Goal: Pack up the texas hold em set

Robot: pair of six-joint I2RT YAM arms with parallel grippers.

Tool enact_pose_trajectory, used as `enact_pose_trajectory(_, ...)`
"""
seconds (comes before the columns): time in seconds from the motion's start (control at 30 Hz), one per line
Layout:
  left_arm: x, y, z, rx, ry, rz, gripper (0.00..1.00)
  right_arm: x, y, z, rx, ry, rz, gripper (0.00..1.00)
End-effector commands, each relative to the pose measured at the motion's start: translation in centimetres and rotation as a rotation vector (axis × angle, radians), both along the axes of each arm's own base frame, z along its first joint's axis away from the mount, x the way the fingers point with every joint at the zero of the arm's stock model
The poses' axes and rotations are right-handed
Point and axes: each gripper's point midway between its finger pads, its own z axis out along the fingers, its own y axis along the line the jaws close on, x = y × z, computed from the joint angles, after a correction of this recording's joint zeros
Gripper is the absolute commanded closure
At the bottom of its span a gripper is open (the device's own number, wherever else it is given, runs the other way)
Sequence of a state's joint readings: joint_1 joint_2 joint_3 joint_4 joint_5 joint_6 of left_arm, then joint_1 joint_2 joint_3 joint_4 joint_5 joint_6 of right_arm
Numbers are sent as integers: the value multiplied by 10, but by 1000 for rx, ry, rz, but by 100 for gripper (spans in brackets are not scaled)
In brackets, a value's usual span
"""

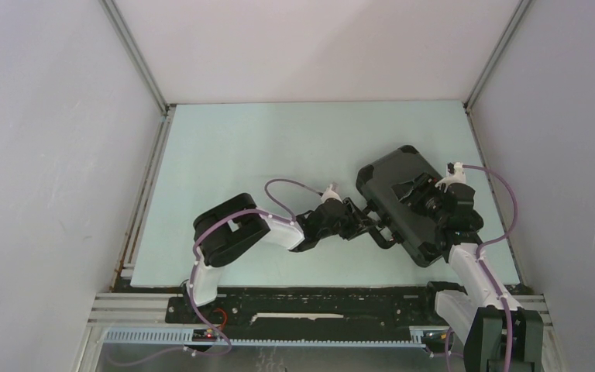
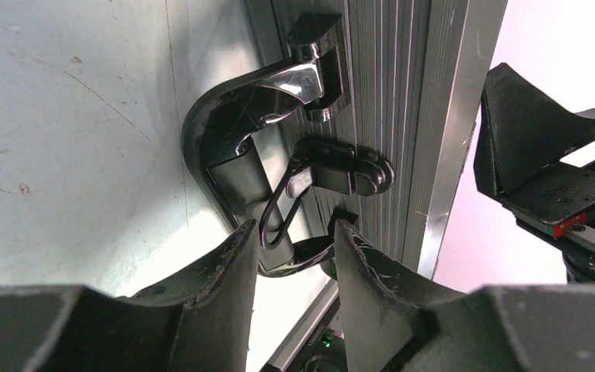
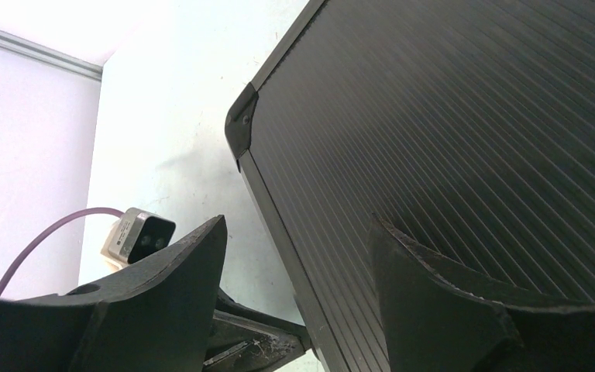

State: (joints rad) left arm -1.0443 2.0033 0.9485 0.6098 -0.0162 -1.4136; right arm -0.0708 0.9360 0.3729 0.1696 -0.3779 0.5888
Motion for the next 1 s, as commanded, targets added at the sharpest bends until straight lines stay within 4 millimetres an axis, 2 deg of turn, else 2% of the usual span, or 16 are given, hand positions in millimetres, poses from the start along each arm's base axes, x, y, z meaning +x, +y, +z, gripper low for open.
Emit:
enact_pose_trajectory(0.0, 5, -25, 46, -111, -70, -46, 55, -38, 5, -62, 3, 255, 23, 24)
enact_pose_trajectory(0.1, 2, -22, 42, -118, -43, -41, 53, -39, 5, -62, 3, 256, 24, 24)
enact_pose_trajectory(0.17, -2, -17, 33, -111, -5, -25, 52, -39, 6, -62, 3, 256, 25, 24)
enact_pose_trajectory(0.33, -3, -19, 22, -134, 36, -21, 56, -39, 6, -62, 5, 258, 26, 24)
enact_pose_trajectory(0.5, 4, -22, 32, -126, -18, -27, 62, -39, 6, -63, 4, 259, 28, 24)
enact_pose_trajectory(0.7, 10, -29, 44, -124, -58, -41, 82, -39, 7, -63, 4, 259, 30, 24)
enact_pose_trajectory(0.97, 19, -38, 54, -117, -91, -53, 82, -39, 8, -63, 3, 261, 34, 24)
